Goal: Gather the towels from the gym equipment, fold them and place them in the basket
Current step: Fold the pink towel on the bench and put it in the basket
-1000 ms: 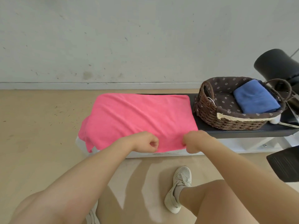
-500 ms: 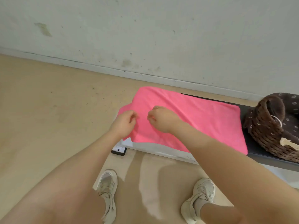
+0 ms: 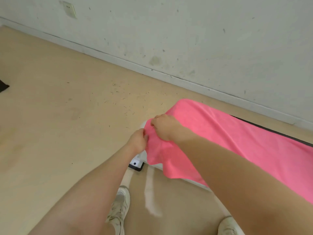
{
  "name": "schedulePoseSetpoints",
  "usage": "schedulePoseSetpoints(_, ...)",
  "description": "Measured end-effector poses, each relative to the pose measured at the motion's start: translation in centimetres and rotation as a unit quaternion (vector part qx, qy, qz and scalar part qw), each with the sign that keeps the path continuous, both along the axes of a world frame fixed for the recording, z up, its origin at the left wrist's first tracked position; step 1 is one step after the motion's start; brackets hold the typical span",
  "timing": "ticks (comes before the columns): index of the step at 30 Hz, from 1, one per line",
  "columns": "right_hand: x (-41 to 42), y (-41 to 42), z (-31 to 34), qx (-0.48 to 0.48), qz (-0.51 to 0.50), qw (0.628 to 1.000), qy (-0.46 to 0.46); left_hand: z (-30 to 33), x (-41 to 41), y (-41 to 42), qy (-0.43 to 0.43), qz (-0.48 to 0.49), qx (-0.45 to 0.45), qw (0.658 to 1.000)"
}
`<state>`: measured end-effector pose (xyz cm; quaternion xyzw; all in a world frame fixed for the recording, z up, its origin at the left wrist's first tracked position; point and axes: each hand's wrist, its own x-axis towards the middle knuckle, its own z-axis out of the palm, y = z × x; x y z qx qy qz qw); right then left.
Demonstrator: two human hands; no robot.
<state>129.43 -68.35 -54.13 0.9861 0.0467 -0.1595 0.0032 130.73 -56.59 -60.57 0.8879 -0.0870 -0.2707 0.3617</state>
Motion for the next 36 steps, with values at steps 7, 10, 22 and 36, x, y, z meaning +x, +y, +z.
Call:
schedulePoseSetpoints(7,1.3,0.0,-1.2,-0.032,0.010,0.999,0.019,-0.3,1.4,0.0,0.065,0.058,0.025,0.996)
schedulePoseSetpoints(10,1.6,0.4,-1.2,-0.007,-0.001,0.999,0.040,0.7,1.2,0.0,0.127,0.059,-0.079,0.987)
schedulePoseSetpoints(22,3.0,-0.1,5.0,0.262,-0.032,0.961,0.076,6.8,1.6,3.3,0.027,0.006,-0.318,0.948)
schedulePoseSetpoints(36,-2.9,-7.1,6.4,-0.300,0.095,0.924,-0.218,9.1,-1.5,3.0,-0.075,-0.045,-0.217,0.972)
